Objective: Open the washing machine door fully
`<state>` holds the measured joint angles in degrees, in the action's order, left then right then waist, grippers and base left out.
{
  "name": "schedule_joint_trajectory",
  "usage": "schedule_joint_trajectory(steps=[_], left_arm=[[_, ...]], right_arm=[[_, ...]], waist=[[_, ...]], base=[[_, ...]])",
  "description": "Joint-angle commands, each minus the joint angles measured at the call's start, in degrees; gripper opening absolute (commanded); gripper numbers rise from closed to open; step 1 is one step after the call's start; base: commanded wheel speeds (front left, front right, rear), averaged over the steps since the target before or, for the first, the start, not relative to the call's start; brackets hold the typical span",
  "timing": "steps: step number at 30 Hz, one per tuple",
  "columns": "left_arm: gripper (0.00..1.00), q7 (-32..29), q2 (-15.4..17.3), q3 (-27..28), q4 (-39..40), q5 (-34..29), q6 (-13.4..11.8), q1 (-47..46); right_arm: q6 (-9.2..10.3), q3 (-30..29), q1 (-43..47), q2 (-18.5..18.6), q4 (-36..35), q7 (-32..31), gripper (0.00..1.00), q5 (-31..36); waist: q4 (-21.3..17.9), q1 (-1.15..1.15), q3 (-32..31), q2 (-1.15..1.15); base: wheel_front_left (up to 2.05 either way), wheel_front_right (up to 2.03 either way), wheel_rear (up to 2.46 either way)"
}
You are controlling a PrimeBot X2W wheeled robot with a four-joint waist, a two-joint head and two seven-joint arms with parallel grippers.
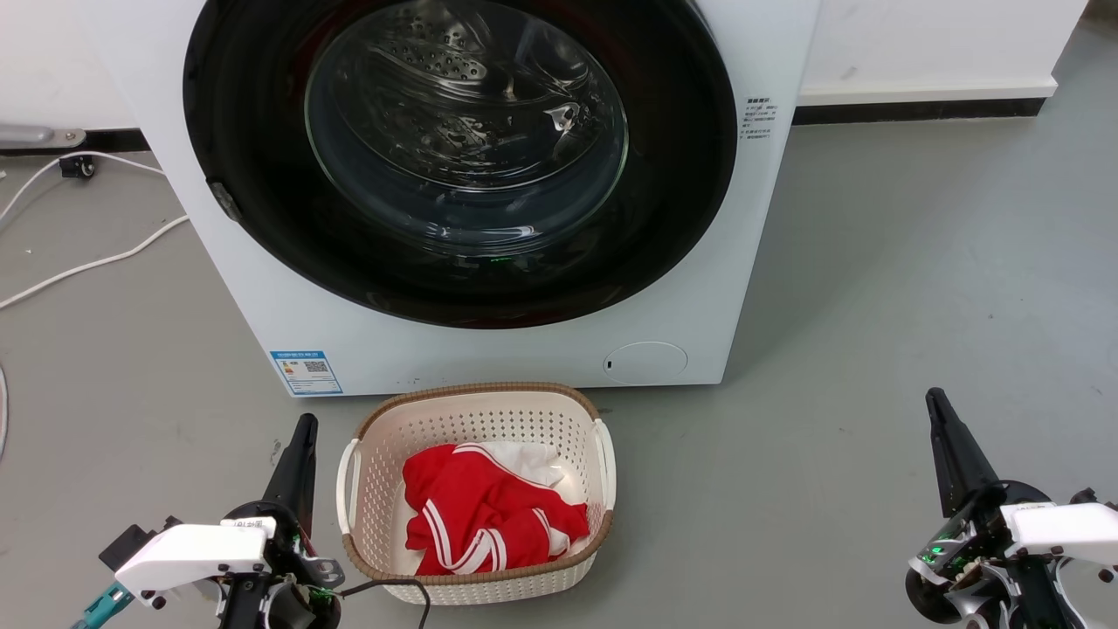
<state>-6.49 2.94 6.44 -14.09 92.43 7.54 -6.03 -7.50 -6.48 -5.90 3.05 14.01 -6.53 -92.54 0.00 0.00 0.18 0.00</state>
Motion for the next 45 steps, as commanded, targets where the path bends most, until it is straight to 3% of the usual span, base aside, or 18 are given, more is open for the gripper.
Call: schedule_joint_trajectory(steps=[1,21,22,32,36,45], left_arm=[[0.0,-0.27,-0.06,0.19,-0.05,-0.1,0.14,-0.44],[0.0,-0.28,-0.08,0.2,-0.05,-0.12,0.14,-0.44],[1.0,0.0,-0.01,0.0,-0.05,0.0,0.0,0.01],[1.0,2.15,-0.18,-0.37,0.37,-3.17,-0.03,1.62],[1.0,2.99,-0.17,-0.24,1.4,-6.53,-0.15,1.63],[1.0,5.58,-0.14,-2.07,5.78,-20.14,-3.16,1.98]], right_arm=[[0.02,-0.08,-0.64,-0.18,0.06,-0.14,0.0,0.27],[0.02,-0.09,-0.64,-0.2,0.06,-0.12,0.0,0.28],[0.0,-0.02,0.01,-0.01,0.04,-0.05,1.0,0.0],[0.0,0.53,1.82,-0.1,0.5,2.07,1.0,2.57],[0.0,0.39,1.95,-0.1,-0.69,2.91,1.0,7.15],[0.0,1.5,2.62,-0.09,-5.62,5.53,1.0,23.61]], waist=[[0.0,0.0,0.0,0.0],[0.0,0.0,0.0,0.0],[0.0,0.0,0.0,0.0],[-0.02,0.0,0.07,0.0],[-0.03,0.0,0.14,0.0],[-0.07,0.0,0.5,0.0]], base=[[0.0,0.0,0.0],[0.0,0.0,0.0],[0.0,0.0,0.0],[0.0,0.0,0.0],[0.0,0.0,0.0],[0.0,0.0,0.0]])
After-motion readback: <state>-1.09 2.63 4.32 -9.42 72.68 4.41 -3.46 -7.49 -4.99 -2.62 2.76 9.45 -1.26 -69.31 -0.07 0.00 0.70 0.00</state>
